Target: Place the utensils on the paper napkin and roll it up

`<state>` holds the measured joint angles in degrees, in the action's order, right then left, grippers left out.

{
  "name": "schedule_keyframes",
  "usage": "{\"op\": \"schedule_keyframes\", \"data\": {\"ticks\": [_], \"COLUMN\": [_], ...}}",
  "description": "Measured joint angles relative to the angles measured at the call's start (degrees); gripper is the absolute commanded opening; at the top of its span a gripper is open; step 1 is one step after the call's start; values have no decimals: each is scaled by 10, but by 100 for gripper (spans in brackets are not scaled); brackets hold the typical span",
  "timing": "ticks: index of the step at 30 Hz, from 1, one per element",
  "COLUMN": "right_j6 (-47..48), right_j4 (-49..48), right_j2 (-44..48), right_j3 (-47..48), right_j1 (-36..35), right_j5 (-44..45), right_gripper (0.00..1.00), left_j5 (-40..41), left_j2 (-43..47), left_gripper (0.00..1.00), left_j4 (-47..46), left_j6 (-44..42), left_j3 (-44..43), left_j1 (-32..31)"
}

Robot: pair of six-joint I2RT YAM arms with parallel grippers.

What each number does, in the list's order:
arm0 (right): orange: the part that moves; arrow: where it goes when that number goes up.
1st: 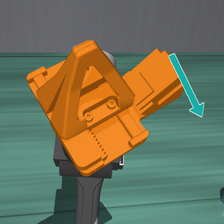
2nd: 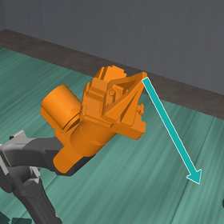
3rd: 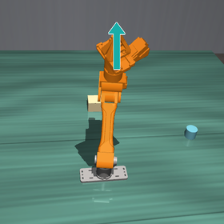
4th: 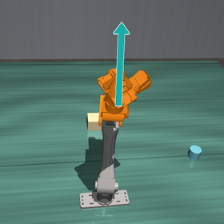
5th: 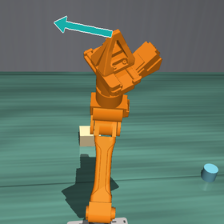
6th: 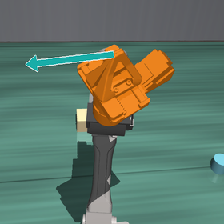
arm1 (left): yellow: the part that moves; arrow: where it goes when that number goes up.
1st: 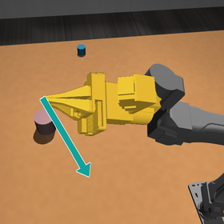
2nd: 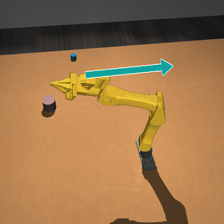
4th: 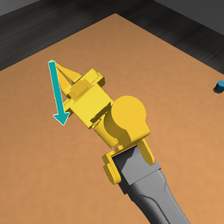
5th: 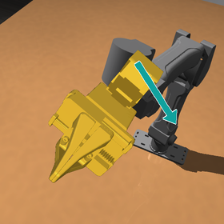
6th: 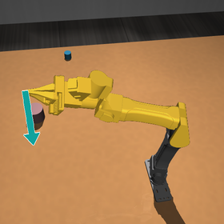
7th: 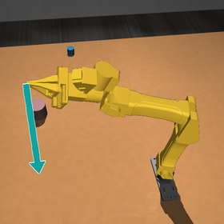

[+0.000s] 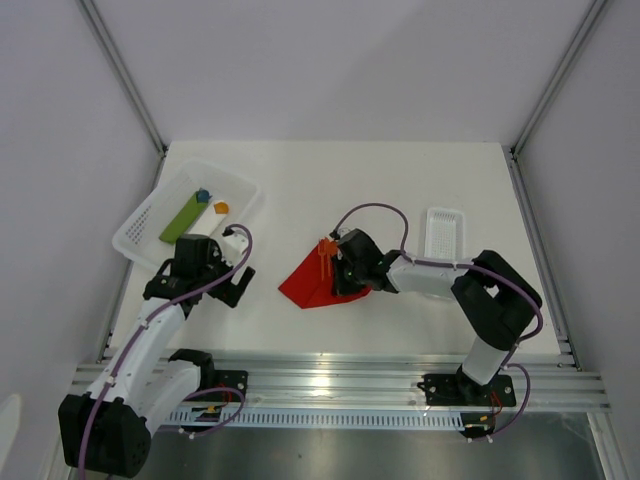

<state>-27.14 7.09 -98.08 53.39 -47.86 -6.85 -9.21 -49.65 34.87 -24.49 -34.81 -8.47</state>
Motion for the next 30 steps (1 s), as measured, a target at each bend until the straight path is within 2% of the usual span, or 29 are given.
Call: {"op": "schedule_keyframes", "data": {"ticks": [4,7,10,11,14,22,30], "right_j6": [-2,-3,-7,-9,-16,-39,-59], "right_j4": [-10,-19,-26,-29,-38,-74,-107], "right_j2": [-13,-16,-17,-17,-17,-17,-17], "right_j3": [0,0,0,0,0,-23,-45], "right_j1": [13,19,25,28,35,52,65], "right_j5": [-14,-24,-34,-38,-48,-69,-92], "right_gripper": [0,0,0,0,0,0,0], "left_j5": [-2,-4,-3,-1,3,0,-1], "left_j2": [-10,-27,-46,-55,-85,-185,-322], "left_gripper": [99,91,77,72,65,64,65], "left_j4": [0,4,4,5,-7,-104,-195], "left_j6": [-1,-13,-30,-37,-57,-112,-171], "left_j3": [0,-6,-27,-38,-77,-100,-136], "left_j1": [0,-1,-14,-25,-72,-229,-305]}}
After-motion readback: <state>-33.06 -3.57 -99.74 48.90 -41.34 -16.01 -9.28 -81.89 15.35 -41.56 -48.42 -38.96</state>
